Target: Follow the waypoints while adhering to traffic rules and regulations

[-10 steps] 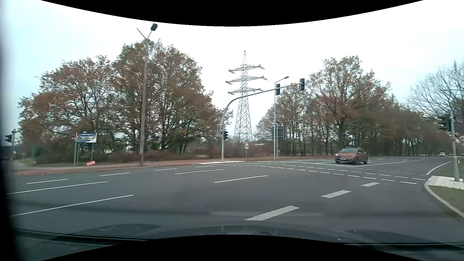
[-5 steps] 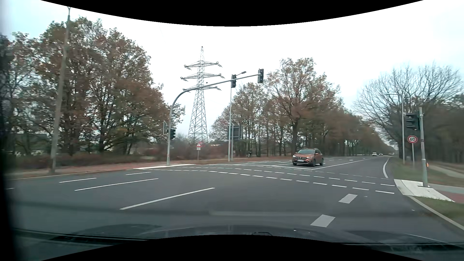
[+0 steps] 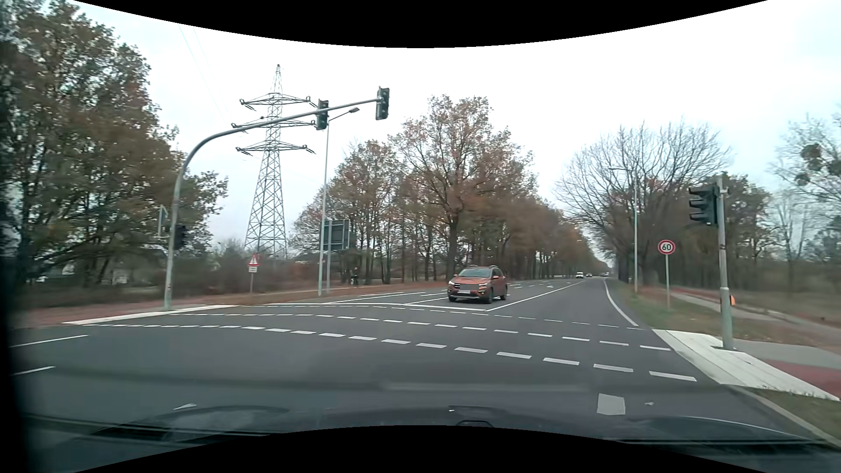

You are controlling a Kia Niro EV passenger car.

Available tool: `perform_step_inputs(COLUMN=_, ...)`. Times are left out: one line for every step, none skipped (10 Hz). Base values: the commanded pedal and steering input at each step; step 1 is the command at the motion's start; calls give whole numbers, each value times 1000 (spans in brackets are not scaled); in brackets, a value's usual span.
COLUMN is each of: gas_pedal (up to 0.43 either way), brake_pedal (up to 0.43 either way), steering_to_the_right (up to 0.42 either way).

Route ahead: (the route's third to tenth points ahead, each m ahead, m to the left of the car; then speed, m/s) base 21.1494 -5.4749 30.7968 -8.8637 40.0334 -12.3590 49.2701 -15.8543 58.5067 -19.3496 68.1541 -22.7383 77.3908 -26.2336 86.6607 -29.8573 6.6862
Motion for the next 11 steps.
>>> perform_step_inputs(gas_pedal=299, brake_pedal=0, steering_to_the_right=233)
perform_step_inputs(gas_pedal=331, brake_pedal=0, steering_to_the_right=208)
perform_step_inputs(gas_pedal=350, brake_pedal=0, steering_to_the_right=191)
perform_step_inputs(gas_pedal=358, brake_pedal=0, steering_to_the_right=168)
perform_step_inputs(gas_pedal=358, brake_pedal=0, steering_to_the_right=153)
perform_step_inputs(gas_pedal=358, brake_pedal=0, steering_to_the_right=130)
perform_step_inputs(gas_pedal=370, brake_pedal=0, steering_to_the_right=111)
perform_step_inputs(gas_pedal=378, brake_pedal=0, steering_to_the_right=94)
perform_step_inputs(gas_pedal=390, brake_pedal=0, steering_to_the_right=81)
perform_step_inputs(gas_pedal=390, brake_pedal=0, steering_to_the_right=70)
perform_step_inputs(gas_pedal=390, brake_pedal=0, steering_to_the_right=61)
